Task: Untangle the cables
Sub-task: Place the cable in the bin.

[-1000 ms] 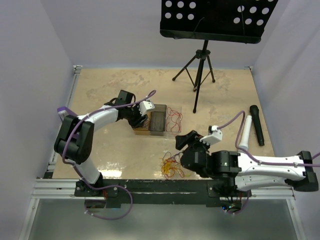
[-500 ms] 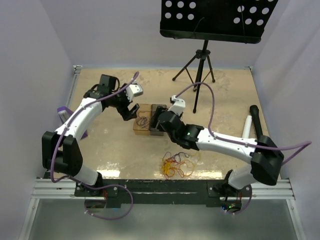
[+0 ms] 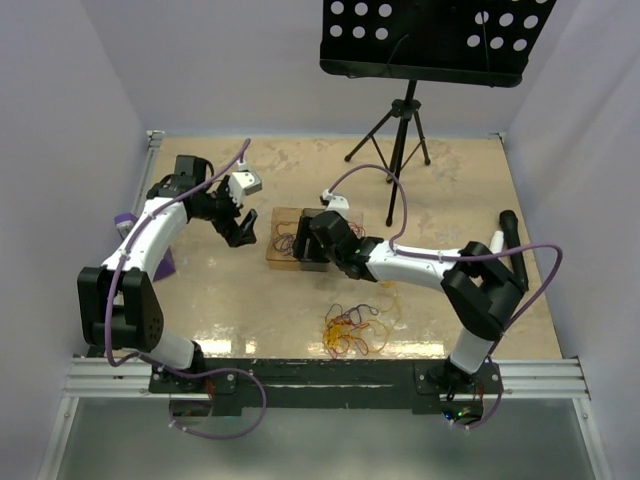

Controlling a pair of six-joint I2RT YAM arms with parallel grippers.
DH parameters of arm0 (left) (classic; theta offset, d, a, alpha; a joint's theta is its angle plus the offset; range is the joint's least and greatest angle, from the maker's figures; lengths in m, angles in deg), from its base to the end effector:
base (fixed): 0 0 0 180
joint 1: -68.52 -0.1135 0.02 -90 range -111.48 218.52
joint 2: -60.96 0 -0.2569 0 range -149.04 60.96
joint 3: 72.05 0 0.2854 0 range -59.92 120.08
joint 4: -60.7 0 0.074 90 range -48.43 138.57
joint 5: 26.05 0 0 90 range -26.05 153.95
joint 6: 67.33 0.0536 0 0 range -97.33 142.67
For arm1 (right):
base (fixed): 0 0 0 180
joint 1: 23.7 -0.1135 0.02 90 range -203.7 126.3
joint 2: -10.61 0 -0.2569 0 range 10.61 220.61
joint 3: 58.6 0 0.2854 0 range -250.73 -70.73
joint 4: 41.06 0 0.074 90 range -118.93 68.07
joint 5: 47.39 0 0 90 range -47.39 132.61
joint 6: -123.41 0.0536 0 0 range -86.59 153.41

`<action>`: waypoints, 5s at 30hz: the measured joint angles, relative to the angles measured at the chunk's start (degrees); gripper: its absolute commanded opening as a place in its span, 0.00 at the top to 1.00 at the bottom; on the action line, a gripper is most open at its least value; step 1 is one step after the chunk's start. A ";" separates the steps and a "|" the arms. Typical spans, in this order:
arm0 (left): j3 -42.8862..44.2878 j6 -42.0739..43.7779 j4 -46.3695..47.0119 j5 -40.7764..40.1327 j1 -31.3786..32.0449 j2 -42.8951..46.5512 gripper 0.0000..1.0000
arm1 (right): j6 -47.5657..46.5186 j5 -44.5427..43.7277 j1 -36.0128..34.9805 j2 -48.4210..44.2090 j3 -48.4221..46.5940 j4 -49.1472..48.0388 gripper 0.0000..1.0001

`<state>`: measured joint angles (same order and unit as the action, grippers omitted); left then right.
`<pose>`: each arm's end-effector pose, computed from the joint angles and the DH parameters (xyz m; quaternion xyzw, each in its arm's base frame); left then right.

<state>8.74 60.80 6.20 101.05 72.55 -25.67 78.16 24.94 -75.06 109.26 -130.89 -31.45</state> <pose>0.3435 -0.0566 0.2395 0.4056 0.8258 -0.2229 0.3222 0.2722 0.3144 0.1673 0.0189 0.8829 0.2424 0.4018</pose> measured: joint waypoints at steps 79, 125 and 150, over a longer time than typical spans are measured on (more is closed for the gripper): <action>-9.55 0.72 6.75 -1.14 -2.10 2.86 0.00 | 2.58 10.97 4.20 7.98 -4.39 -1.81 0.26; -10.19 0.70 7.15 -1.16 -2.29 2.89 0.00 | 0.13 7.30 3.19 8.26 -14.56 2.12 1.00; -10.54 1.11 7.56 -0.87 -3.26 2.89 0.00 | -5.40 -9.25 -2.36 18.91 -28.61 17.86 1.00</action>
<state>-1.79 61.92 13.76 100.18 69.29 -22.78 72.76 15.69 -77.42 128.16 -159.51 -13.60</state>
